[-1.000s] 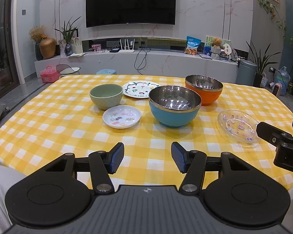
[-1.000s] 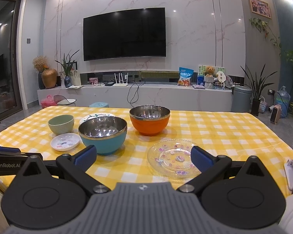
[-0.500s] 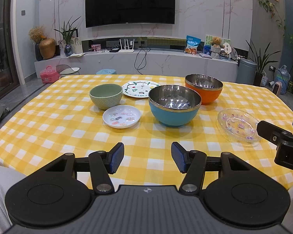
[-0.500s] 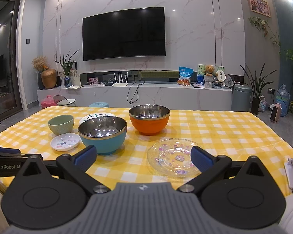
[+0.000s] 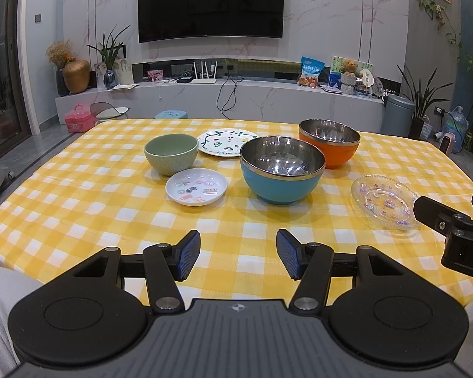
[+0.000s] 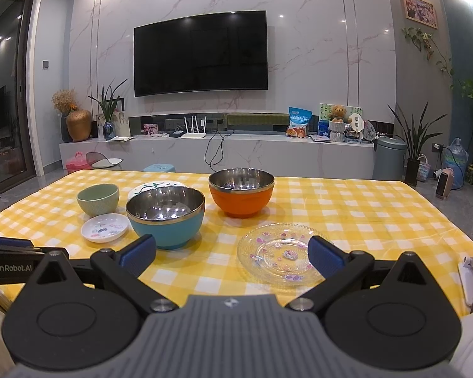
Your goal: Organize plates and bowls
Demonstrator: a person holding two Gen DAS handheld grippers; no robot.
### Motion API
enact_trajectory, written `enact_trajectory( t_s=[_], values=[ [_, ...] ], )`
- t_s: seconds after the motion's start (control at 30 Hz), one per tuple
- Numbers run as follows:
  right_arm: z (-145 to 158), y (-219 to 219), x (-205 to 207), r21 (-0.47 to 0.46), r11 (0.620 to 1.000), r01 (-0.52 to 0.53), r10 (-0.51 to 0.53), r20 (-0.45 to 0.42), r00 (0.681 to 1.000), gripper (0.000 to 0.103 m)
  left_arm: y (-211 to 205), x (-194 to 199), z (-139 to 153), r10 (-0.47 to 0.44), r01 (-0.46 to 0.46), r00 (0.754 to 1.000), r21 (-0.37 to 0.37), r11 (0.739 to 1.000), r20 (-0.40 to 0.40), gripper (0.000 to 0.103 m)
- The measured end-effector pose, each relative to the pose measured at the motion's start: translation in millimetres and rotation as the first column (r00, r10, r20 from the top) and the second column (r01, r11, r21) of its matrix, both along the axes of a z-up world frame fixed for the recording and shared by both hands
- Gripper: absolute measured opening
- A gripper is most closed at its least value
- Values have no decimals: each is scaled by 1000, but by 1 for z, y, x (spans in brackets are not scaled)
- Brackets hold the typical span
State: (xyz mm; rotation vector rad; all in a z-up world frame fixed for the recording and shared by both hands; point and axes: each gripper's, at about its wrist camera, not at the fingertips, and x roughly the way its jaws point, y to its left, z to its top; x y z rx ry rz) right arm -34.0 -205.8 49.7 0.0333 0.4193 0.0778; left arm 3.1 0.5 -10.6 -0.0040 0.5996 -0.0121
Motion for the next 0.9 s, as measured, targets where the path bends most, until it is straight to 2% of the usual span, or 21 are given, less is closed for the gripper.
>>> enact_trajectory(
  t_s=[0.63, 0.9],
  values=[
    [0, 0, 0, 0, 1000, -2, 2, -4, 1000, 100, 0, 0, 0, -1, 1, 1000, 4, 1000, -6, 66],
    [-2, -4, 16, 30, 999, -16, 20, -116, 993, 100, -8, 9, 4, -59, 60, 996, 15, 998, -63, 66]
  ],
)
